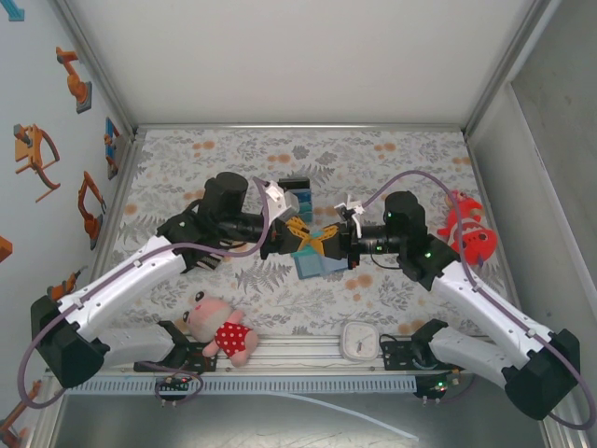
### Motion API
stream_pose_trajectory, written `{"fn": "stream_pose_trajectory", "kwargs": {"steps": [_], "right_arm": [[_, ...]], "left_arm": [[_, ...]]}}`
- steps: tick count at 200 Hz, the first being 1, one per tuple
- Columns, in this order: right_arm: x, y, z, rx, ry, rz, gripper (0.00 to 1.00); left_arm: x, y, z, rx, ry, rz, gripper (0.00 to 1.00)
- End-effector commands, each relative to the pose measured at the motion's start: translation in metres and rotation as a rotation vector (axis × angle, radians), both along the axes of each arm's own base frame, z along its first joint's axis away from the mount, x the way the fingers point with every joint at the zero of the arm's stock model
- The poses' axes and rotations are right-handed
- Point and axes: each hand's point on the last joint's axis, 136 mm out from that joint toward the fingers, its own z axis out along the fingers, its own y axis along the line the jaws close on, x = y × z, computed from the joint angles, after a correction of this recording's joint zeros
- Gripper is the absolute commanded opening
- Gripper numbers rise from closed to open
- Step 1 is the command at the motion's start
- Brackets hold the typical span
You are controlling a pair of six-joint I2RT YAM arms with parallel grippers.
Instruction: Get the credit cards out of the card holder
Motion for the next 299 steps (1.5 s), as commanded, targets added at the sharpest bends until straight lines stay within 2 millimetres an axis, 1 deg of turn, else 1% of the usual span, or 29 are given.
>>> {"fn": "stream_pose_trajectory", "kwargs": {"steps": [1, 3, 27, 43, 57, 70, 79, 94, 106, 114, 128, 143, 148, 153, 164, 189, 192, 198, 208, 224, 235, 269, 299], "right_arm": [[-0.004, 0.001, 0.019, 0.034, -0.062, 0.029, 0.0], [-0.004, 0.001, 0.019, 0.034, -0.062, 0.027, 0.0], [0.002, 0.0, 0.018, 0.023, -0.07, -0.012, 0.0], [0.009, -0.003, 0.017, 0.007, -0.082, -0.065, 0.0], [0.016, -0.007, 0.014, -0.017, -0.096, -0.124, 0.22], [0.026, -0.014, 0.01, -0.053, -0.109, -0.203, 0.36], [0.033, -0.02, 0.007, -0.076, -0.119, -0.259, 0.42], [0.049, -0.036, 0.0, -0.126, -0.142, -0.402, 0.52], [0.066, -0.054, -0.008, -0.18, -0.161, -0.543, 0.63], [0.075, -0.065, -0.013, -0.213, -0.166, -0.624, 0.67], [0.083, -0.078, -0.02, -0.268, -0.16, -0.704, 0.68], [0.087, -0.086, -0.027, -0.307, -0.145, -0.749, 0.7], [0.089, -0.089, -0.029, -0.317, -0.14, -0.766, 0.71], [0.091, -0.091, -0.032, -0.331, -0.131, -0.786, 0.77], [0.095, -0.098, -0.039, -0.361, -0.121, -0.826, 0.79], [0.102, -0.11, -0.048, -0.407, -0.106, -0.905, 0.82], [0.103, -0.112, -0.049, -0.41, -0.105, -0.913, 0.83], [0.104, -0.113, -0.049, -0.412, -0.103, -0.925, 0.9], [0.106, -0.116, -0.05, -0.418, -0.102, -0.945, 0.93], [0.109, -0.12, -0.05, -0.425, -0.1, -0.975, 0.93], [0.11, -0.121, -0.051, -0.431, -0.097, -0.984, 0.99], [0.112, -0.122, -0.055, -0.446, -0.077, -0.996, 0.99], [0.113, -0.121, -0.062, -0.451, -0.057, -0.997, 0.99]], "left_arm": [[-0.005, 0.004, -0.001, 0.024, -0.004, -0.05, 0.02], [-0.005, 0.004, -0.002, 0.026, -0.002, -0.052, 0.0], [-0.007, 0.006, -0.008, 0.057, -0.019, -0.079, 0.0], [-0.002, 0.009, -0.013, 0.074, -0.05, -0.059, 0.0], [0.005, 0.011, -0.016, 0.086, -0.095, -0.031, 0.0], [0.014, 0.014, -0.018, 0.09, -0.146, 0.001, 0.0], [0.022, 0.017, -0.019, 0.095, -0.181, 0.029, 0.0], [0.039, 0.022, -0.021, 0.101, -0.233, 0.069, 0.0], [0.056, 0.027, -0.025, 0.09, -0.259, 0.1, 0.0], [0.067, 0.028, -0.027, 0.075, -0.276, 0.11, 0.0], [0.085, 0.031, -0.034, 0.085, -0.312, 0.128, 0.0], [0.108, 0.034, -0.04, 0.102, -0.32, 0.146, 0.0], [0.115, 0.035, -0.043, 0.11, -0.316, 0.149, 0.0], [0.122, 0.036, -0.046, 0.122, -0.315, 0.149, 0.0], [0.137, 0.037, -0.055, 0.154, -0.31, 0.144, 0.0], [0.162, 0.033, -0.075, 0.222, -0.309, 0.098, 0.0], [0.164, 0.033, -0.077, 0.23, -0.309, 0.093, 0.0], [0.169, 0.032, -0.082, 0.246, -0.308, 0.082, 0.0], [0.178, 0.03, -0.091, 0.27, -0.304, 0.068, 0.0], [0.187, 0.026, -0.105, 0.304, -0.293, 0.037, 0.0], [0.193, 0.023, -0.115, 0.324, -0.279, 0.013, 0.0], [0.203, 0.015, -0.141, 0.351, -0.242, -0.033, 0.0], [0.205, 0.011, -0.153, 0.35, -0.218, -0.054, 0.0]]}}
